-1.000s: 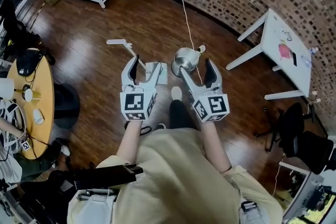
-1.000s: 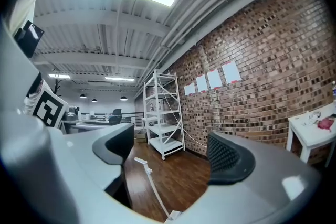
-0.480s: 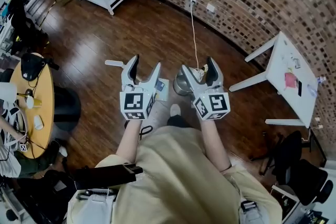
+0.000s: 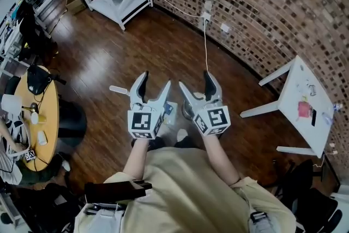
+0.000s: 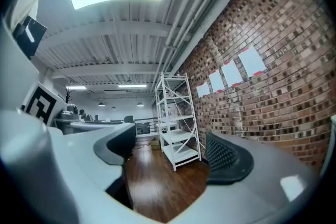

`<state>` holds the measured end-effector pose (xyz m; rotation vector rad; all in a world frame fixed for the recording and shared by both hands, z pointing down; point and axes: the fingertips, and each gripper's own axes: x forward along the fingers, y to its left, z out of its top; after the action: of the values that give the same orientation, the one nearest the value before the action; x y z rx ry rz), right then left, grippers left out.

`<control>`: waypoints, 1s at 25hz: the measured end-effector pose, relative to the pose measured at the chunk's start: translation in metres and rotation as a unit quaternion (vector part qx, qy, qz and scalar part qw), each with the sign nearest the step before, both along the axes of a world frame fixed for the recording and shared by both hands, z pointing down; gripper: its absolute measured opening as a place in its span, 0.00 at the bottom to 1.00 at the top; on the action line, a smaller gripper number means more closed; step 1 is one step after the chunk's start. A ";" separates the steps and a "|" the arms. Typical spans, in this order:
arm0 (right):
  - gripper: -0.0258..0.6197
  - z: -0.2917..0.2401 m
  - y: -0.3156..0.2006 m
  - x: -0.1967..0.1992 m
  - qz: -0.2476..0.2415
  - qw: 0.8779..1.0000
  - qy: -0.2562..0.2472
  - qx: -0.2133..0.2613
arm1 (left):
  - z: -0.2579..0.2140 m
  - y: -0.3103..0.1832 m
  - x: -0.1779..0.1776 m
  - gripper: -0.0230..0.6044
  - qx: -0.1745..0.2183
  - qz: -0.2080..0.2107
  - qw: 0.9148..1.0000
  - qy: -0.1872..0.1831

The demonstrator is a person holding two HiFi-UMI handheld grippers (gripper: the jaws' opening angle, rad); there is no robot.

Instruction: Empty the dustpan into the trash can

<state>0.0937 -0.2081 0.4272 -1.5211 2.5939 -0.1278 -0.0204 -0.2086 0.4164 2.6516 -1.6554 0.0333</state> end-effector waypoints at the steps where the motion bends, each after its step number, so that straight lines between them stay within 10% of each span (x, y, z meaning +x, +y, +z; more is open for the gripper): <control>1: 0.66 0.007 -0.004 0.000 0.002 1.000 -0.001 -0.010 | -0.002 -0.001 -0.002 0.53 0.003 -0.001 1.000 -0.008; 25: 0.65 -0.001 -0.086 -0.062 0.004 1.000 0.008 -0.001 | -0.005 -0.069 -0.109 0.51 0.009 0.064 0.992 -0.104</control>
<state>0.0322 -0.2942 0.4258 -1.5405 2.6004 -0.1170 -0.1292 -0.2771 0.4119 2.8494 -1.5389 0.3092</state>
